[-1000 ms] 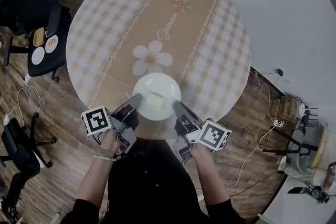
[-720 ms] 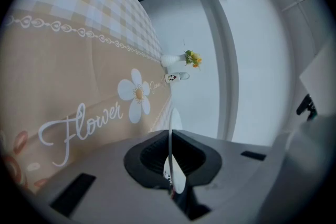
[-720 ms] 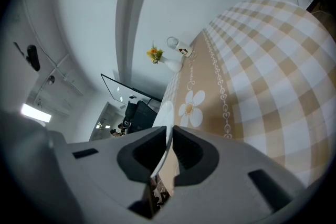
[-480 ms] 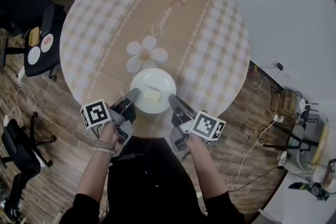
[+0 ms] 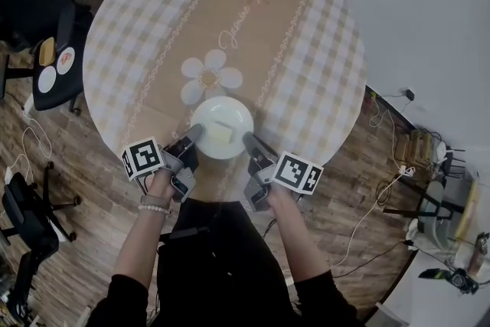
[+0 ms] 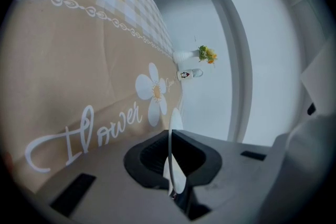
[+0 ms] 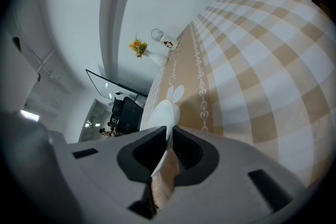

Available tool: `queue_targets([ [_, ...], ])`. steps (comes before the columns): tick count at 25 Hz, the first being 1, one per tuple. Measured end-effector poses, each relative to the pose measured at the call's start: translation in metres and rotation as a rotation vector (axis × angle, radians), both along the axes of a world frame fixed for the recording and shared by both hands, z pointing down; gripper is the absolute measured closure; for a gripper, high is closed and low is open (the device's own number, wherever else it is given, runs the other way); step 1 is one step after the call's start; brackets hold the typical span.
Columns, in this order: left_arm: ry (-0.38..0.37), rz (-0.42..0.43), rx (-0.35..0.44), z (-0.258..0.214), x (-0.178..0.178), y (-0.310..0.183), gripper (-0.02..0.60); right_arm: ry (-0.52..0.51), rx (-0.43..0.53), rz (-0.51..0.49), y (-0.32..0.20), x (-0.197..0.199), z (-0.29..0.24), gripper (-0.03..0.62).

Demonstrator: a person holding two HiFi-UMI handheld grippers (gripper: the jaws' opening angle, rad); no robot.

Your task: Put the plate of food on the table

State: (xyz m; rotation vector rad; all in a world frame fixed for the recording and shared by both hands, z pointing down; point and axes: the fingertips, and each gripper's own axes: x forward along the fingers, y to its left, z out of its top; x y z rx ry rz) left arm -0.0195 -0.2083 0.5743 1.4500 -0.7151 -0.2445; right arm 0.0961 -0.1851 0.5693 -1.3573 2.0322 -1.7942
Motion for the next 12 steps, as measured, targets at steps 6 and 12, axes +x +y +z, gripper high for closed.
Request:
queue_targets([
  [6, -0.014, -0.003, -0.020, 0.017, 0.001, -0.007, 0.572, 0.019, -0.039, -0.005, -0.006, 0.001, 0.018, 0.572],
  [12, -0.047, 0.004, -0.018, 0.032, 0.001, -0.011, 0.572, 0.060, -0.071, -0.023, -0.009, 0.001, 0.037, 0.572],
])
